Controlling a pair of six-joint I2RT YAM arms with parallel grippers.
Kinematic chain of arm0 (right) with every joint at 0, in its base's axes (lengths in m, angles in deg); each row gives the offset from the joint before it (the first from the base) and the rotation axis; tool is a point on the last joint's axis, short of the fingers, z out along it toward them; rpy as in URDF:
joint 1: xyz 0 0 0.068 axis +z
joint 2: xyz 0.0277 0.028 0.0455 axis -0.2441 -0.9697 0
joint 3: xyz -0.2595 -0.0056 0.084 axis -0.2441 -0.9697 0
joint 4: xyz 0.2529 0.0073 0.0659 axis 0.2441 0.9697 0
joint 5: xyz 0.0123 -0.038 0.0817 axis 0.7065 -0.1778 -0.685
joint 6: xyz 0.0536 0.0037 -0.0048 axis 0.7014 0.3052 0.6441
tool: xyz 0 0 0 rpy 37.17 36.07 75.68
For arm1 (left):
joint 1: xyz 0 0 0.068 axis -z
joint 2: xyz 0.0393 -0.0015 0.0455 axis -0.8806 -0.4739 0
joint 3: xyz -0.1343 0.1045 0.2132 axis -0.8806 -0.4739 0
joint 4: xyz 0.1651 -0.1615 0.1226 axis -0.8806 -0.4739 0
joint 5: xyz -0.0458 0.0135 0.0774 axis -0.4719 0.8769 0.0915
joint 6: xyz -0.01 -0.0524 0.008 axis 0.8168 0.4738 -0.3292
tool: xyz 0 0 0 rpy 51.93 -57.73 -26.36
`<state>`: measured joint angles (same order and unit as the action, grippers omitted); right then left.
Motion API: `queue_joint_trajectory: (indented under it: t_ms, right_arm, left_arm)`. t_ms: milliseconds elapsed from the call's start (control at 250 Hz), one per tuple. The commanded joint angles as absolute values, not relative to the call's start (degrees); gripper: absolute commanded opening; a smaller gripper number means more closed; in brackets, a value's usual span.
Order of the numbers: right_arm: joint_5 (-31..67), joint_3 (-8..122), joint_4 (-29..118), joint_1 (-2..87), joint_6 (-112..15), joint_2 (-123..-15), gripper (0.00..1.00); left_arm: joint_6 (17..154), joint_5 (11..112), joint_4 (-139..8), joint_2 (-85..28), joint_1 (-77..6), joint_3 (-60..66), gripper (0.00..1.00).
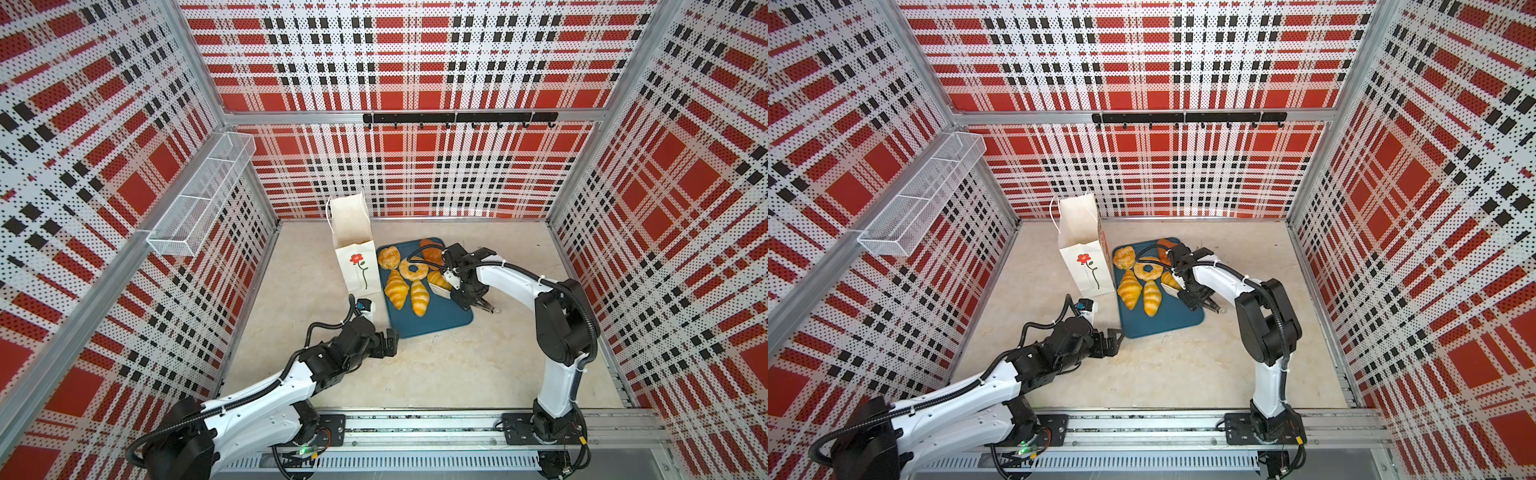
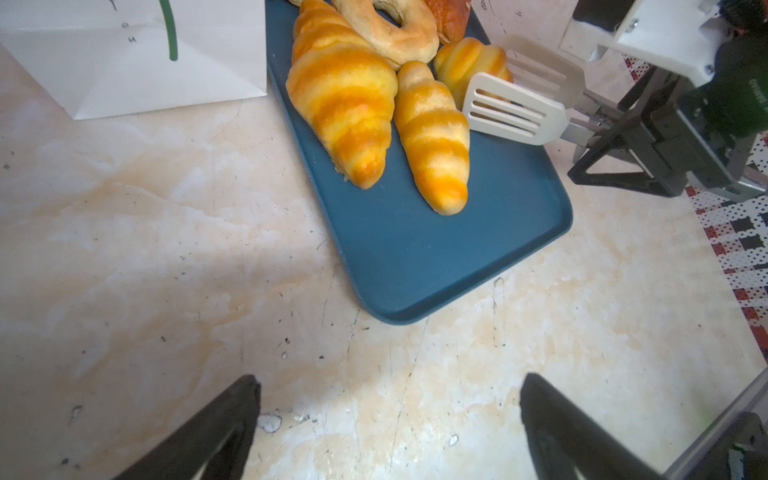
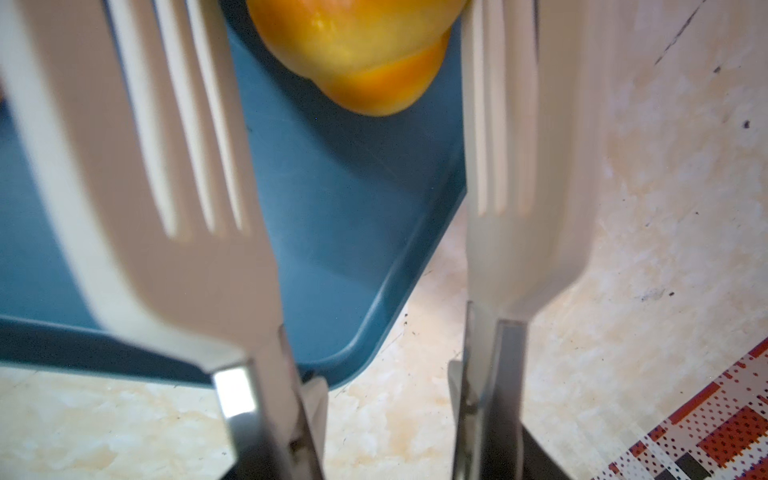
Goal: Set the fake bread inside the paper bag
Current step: 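Position the open tongs with the right gripper around the small striped bun, then close the tongs with the right gripper on the small striped bun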
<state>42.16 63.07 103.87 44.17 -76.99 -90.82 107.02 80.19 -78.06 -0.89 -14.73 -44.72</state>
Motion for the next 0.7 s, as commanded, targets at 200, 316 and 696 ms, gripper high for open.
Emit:
queue_joint_trajectory:
  t_ms: [200,316,696]
  right_arm:
    - [42.8,65.3,104.1,44.5,-76.5,-91.3,0.57]
    - [42.7,65.9,104.1,44.4,-76.7,-92.3,0.57]
    - [41.1,67.4,103.6,43.6,-76.8,-94.1,0.55]
  left_arm:
    - [107.2,81.8,-78.5,0.6,-14.3,-44.6,0.99]
    - [107.2,82.0,-78.9,1.2,-14.3,-44.8,0.99]
    - [107.4,82.1,-79.1,1.5,-14.3,-45.0,0.99]
